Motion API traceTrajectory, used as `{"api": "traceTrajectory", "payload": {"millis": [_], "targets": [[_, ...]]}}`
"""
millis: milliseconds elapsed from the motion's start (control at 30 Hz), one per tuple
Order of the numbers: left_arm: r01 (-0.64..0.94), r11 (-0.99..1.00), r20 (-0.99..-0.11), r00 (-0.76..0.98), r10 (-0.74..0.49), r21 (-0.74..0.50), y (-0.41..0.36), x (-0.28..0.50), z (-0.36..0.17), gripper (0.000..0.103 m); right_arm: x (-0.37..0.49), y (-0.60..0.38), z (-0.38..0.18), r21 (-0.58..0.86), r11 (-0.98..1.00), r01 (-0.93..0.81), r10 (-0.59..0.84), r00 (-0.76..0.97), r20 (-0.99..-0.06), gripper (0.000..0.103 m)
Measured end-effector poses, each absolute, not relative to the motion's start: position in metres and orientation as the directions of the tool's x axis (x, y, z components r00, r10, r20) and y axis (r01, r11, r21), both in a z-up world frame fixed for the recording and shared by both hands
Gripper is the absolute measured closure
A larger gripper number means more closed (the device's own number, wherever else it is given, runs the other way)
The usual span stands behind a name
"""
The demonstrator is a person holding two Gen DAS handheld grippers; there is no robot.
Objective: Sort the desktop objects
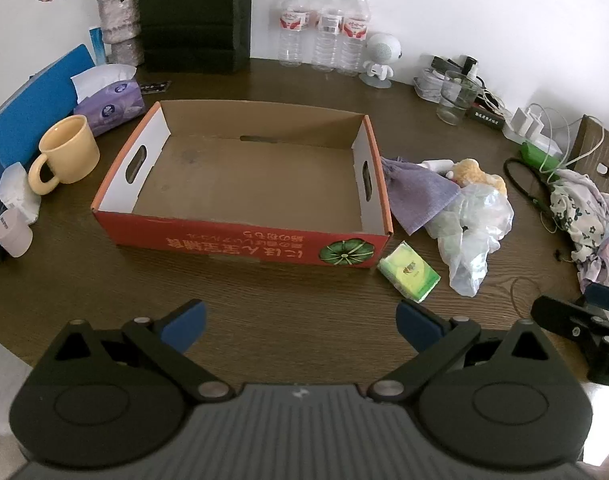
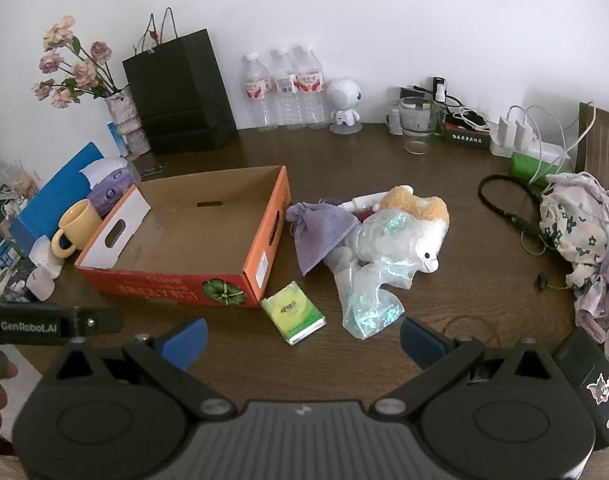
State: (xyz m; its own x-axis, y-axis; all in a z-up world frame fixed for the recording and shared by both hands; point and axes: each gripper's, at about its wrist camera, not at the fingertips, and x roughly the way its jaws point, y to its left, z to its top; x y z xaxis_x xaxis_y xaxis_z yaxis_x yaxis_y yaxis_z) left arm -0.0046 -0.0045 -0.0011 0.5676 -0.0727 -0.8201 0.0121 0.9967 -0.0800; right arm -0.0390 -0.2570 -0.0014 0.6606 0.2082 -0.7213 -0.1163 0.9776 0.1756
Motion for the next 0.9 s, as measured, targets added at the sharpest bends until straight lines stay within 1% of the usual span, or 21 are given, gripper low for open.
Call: {"api": "traceTrajectory", "payload": {"millis": [900], "targets": [[0.001,0.997,-0.824,0.562,-0.067,-0.081,-0.0032,-0.0025,-0.0038,0.000,-0.0339,-0.2556,-0.0048,0.180,0.976,-0.122,0.216,0.652,-0.727,0.000]]}}
